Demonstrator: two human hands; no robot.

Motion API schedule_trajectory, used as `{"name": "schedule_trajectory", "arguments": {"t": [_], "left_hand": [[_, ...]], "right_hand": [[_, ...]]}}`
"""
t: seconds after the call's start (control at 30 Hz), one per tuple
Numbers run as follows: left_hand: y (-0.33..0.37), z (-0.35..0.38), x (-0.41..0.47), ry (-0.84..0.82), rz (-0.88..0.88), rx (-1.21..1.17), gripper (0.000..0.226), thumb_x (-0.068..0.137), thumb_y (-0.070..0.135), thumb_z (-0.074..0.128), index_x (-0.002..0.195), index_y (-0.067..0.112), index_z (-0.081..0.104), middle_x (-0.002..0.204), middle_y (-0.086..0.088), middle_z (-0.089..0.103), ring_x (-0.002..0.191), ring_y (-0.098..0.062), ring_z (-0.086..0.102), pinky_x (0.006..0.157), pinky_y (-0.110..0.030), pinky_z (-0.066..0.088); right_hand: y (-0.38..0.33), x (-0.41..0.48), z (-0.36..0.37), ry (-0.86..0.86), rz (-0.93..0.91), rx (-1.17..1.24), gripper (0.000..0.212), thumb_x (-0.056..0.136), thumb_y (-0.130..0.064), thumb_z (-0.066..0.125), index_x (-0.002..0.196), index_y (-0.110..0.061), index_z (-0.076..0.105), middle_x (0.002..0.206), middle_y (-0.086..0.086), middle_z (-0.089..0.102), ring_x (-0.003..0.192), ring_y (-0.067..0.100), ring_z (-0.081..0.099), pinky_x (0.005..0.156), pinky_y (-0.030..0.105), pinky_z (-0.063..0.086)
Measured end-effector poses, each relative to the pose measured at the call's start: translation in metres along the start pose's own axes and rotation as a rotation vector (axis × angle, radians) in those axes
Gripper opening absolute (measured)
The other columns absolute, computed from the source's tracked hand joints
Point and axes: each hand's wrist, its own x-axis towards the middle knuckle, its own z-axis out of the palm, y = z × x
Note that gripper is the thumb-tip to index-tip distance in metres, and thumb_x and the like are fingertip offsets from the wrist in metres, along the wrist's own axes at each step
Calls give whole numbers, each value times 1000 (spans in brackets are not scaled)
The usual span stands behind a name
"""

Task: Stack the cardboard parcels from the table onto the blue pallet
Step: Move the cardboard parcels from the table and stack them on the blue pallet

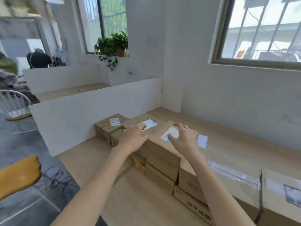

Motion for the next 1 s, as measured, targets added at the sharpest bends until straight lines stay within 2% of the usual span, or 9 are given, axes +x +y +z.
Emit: {"name": "schedule_trajectory", "arguments": {"t": [0.13, 0.3, 0.43, 0.63, 0.77, 0.9, 1.0], "left_hand": [[-59, -1, 61, -9, -16, 47, 50, 92, 35, 55, 139, 21, 44, 140, 0, 50, 126, -20, 46, 104, -42, 39], [-118, 7, 130, -37, -2, 104, 60, 92, 43, 55, 145, 22, 34, 147, 3, 39, 133, -19, 36, 109, -40, 33], [-149, 28, 168, -129, 36, 170, 72, 89, 57, 50, 148, 24, 24, 151, 2, 28, 138, -21, 27, 110, -43, 28], [-192, 68, 220, -320, 107, 211, 98, 79, 70, 53, 152, 33, 0, 161, -3, -3, 146, -29, 15, 114, -51, 18], [-224, 89, 245, -448, 217, 292, 108, 73, 77, 50, 150, 36, -14, 160, -8, -10, 146, -31, 14, 115, -51, 18], [-247, 102, 265, -530, 291, 260, 110, 68, 82, 46, 148, 41, -17, 160, -10, -11, 146, -31, 12, 115, -50, 16], [-264, 111, 272, -540, 330, 177, 112, 67, 81, 52, 145, 45, -20, 160, -10, -8, 143, -30, 25, 112, -45, 29]], "right_hand": [[-22, 58, 49, -34, 0, 5, 53, 91, -37, 53, 141, -23, 39, 138, 3, 46, 128, 22, 41, 102, 37, 37], [-41, 120, 99, -76, 38, -10, 57, 91, -41, 53, 143, -25, 37, 139, 0, 45, 130, 20, 39, 101, 37, 39], [-40, 145, 138, -117, 82, -65, 61, 90, -43, 54, 145, -25, 35, 142, -1, 43, 134, 19, 34, 106, 36, 35], [-29, 164, 180, -136, 175, -200, 62, 91, -42, 51, 147, -23, 30, 143, 1, 41, 139, 21, 27, 109, 36, 30], [-26, 167, 199, -146, 241, -368, 58, 90, -48, 50, 140, -22, 36, 136, 2, 46, 135, 24, 29, 106, 36, 29], [-24, 167, 209, -181, 328, -464, 61, 88, -55, 48, 140, -23, 37, 139, 2, 45, 135, 25, 29, 109, 41, 24], [-26, 166, 218, -214, 370, -536, 72, 87, -63, 45, 145, -23, 30, 144, 4, 42, 142, 27, 21, 116, 47, 15]]}}
